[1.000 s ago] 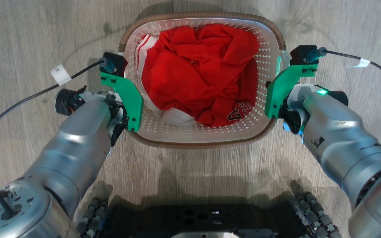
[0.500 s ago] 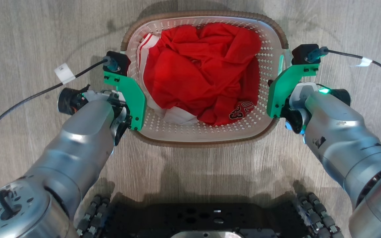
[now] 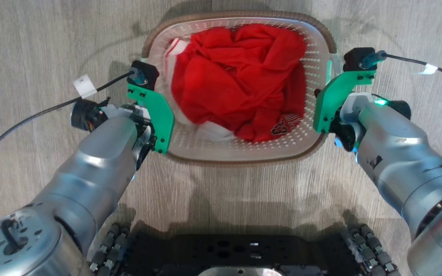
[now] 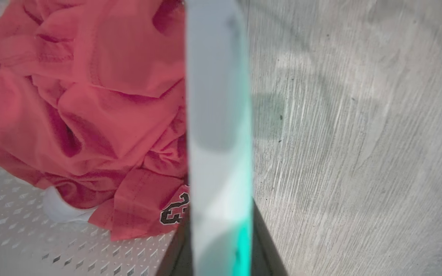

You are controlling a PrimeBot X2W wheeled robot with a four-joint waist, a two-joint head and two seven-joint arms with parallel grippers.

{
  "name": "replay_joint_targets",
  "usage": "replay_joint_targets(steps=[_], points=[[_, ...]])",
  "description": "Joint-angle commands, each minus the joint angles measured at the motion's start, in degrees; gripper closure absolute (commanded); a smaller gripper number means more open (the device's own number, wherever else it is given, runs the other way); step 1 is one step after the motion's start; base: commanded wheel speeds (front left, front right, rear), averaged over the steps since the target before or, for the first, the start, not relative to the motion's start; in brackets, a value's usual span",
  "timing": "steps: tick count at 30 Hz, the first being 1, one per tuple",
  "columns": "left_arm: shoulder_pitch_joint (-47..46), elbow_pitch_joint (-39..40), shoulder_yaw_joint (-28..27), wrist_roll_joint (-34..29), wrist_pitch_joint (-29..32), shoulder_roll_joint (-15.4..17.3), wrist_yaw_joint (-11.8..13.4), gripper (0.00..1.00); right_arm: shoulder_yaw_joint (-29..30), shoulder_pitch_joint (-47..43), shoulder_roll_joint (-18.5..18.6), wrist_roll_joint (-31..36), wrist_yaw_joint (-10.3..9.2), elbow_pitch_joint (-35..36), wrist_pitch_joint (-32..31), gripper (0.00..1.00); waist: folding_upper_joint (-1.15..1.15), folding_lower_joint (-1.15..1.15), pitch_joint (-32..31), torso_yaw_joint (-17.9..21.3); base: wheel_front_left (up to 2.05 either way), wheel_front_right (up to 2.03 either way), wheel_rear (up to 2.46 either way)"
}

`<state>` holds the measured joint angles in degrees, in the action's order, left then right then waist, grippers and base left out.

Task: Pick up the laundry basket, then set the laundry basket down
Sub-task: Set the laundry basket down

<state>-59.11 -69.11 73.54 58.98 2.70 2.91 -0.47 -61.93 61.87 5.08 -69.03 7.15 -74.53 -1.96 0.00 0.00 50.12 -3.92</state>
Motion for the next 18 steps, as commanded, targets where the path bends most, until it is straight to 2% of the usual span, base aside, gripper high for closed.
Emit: replay_joint_targets(steps=[1, 2, 3, 12, 18], points=[[-0.2, 0.6, -0.3, -0.3, -0.6, 0.0, 0.3, 0.12, 0.2, -2.5, -0.3, 0.5, 0.34, 0.6, -0.2, 0.25, 0.00, 0.00, -0.1, -0.1, 0.00, 0.00, 0.00], [-0.2, 0.6, -0.3, -0.2, -0.4, 0.0, 0.4, 0.00, 0.9, -2.7, -0.2, 0.4, 0.34, 0.6, -0.3, 0.04, 0.00, 0.00, -0.1, -0.1, 0.00, 0.00, 0.00], [-0.1, 0.6, -0.3, -0.1, -0.3, 0.0, 0.5, 0.00, 1.7, -3.0, -0.1, 0.0, 0.34, 0.6, -0.8, 0.00, 0.00, 0.00, -0.2, -0.2, 0.00, 0.00, 0.00], [0.0, 0.3, -0.3, -0.2, -1.3, 0.0, 2.2, 0.00, 4.0, -3.2, -0.2, 2.7, 0.34, 0.6, -1.1, 0.00, 0.00, 0.00, -1.0, -0.5, 0.00, 0.00, 0.00], [1.2, -0.2, -0.2, -0.2, -2.1, 0.0, 2.6, 0.00, 5.9, -4.9, -0.5, 4.1, 0.34, 0.6, -1.5, 0.00, 0.00, 0.00, -4.0, -0.6, 0.00, 0.00, 0.00]])
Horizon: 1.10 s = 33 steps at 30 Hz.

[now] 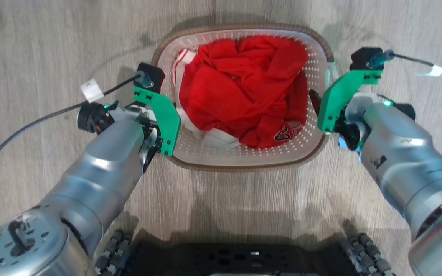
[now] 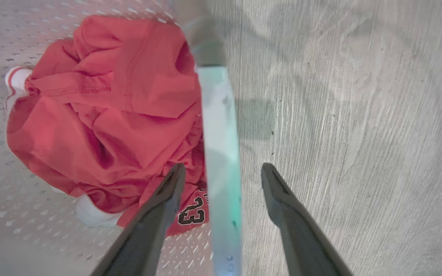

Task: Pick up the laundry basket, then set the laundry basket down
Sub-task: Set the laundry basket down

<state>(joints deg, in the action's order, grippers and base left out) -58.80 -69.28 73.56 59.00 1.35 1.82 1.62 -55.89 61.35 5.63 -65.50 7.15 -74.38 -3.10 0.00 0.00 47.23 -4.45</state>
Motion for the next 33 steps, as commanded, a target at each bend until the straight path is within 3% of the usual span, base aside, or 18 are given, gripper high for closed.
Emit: replay_joint_targets(steps=[1, 13, 27, 30, 33], points=[[1.2, 0.0, -0.3, -0.1, -1.1, 1.1, 0.5, 0.00, 0.4, -4.8, -1.1, 0.6, 0.34, 0.4, -0.4, 0.00, 0.00, 0.00, -1.8, 0.0, 0.00, 0.00, 0.00], [9.6, -0.4, -0.2, -0.2, -7.1, 1.1, 0.7, 0.00, 4.1, -15.1, -1.7, 3.5, 0.34, 0.4, 3.4, 0.00, 0.00, 0.00, -18.8, 0.3, 0.00, 0.00, 0.00], [20.2, -1.9, -3.6, 1.6, -16.2, 1.8, 0.0, 0.00, 6.8, -26.2, -2.7, -0.2, 0.34, 8.2, 17.4, 0.00, 0.00, 0.00, -42.5, 0.8, 0.00, 0.00, 0.00], [19.5, 3.0, -7.7, -0.3, -16.3, 3.8, 1.8, 0.00, 8.4, -26.0, -2.0, 1.7, 0.34, 10.7, 18.0, 0.00, 0.00, 0.00, -45.2, 0.8, 0.00, 0.00, 0.00], [20.8, 11.9, -15.2, -4.9, -16.3, 7.0, 5.3, 0.00, 14.6, -25.7, 0.1, 6.6, 0.34, 16.3, 18.1, 0.00, 0.00, 0.00, -46.7, 1.0, 0.00, 0.00, 0.00]])
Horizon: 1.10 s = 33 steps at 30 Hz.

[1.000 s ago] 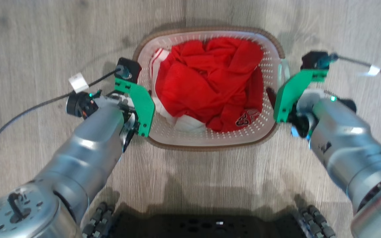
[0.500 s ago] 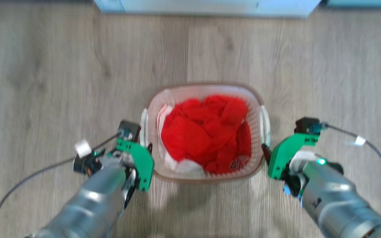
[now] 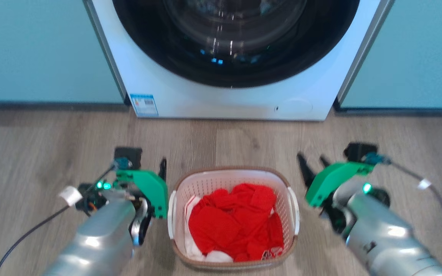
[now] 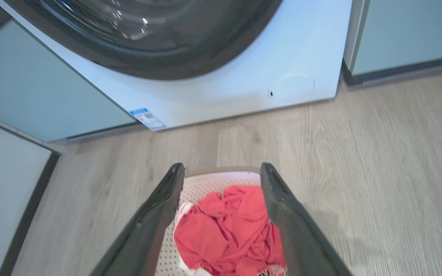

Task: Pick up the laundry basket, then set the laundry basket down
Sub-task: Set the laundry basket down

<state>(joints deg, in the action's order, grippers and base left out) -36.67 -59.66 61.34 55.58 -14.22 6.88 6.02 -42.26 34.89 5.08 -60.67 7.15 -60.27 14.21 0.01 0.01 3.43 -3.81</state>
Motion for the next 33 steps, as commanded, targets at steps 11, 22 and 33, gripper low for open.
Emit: replay_joint_targets(steps=[11, 22, 33], points=[[19.4, 45.1, -37.5, -32.9, -0.8, 4.3, 7.6, 0.00, 31.2, -15.4, -1.4, 35.4, 0.34, 38.5, 0.8, 0.00, -0.01, -0.01, -4.7, -0.1, 0.00, 0.00, 0.00], [31.9, 54.3, -46.4, -44.5, -0.8, -2.3, 0.3, 0.00, 36.8, -29.2, -2.2, 43.5, 0.34, 55.6, 0.8, 0.00, -0.01, -0.01, -5.6, -1.4, 0.00, 0.00, 0.00], [35.6, 51.8, -46.1, -45.6, -0.8, -4.0, -1.2, 0.00, 36.9, -34.1, -2.2, 43.8, 0.34, 53.0, 0.8, 0.00, -0.01, -0.01, -6.2, -1.1, 0.00, 0.00, 0.00]])
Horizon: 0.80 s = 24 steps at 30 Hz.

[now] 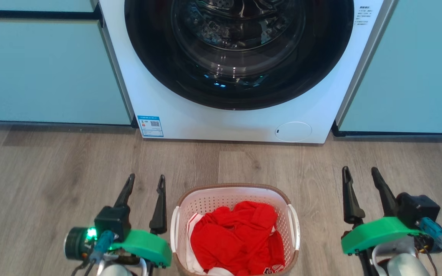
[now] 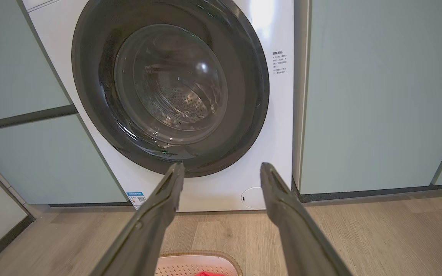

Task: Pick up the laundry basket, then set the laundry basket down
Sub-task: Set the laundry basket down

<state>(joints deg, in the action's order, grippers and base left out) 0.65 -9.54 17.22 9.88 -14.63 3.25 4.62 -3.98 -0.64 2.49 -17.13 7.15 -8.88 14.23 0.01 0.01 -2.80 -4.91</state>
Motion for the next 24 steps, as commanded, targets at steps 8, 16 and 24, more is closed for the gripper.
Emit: replay_joint_targets(steps=[8, 16, 24], points=[[-2.5, 2.0, -1.7, 0.6, -0.4, -0.4, 0.7, 0.00, -1.5, 2.0, 0.4, -0.1, 0.34, 2.0, 0.8, 0.00, -0.01, -0.01, 0.1, 0.0, 0.00, 0.00, 0.00], [-2.3, 2.7, -2.0, 2.2, -0.4, -0.4, -0.2, 0.00, -1.3, 2.2, 0.4, -0.4, 0.34, 2.0, 0.8, 0.00, -0.01, -0.01, 0.3, -0.1, 0.00, 0.00, 0.00], [-2.3, 3.0, -2.7, 3.6, -0.4, -0.4, -1.0, 0.00, -1.7, 2.4, 0.4, -0.2, 0.34, 1.4, 0.8, 0.00, -0.01, -0.01, 0.4, 0.0, 0.00, 0.00, 0.00]])
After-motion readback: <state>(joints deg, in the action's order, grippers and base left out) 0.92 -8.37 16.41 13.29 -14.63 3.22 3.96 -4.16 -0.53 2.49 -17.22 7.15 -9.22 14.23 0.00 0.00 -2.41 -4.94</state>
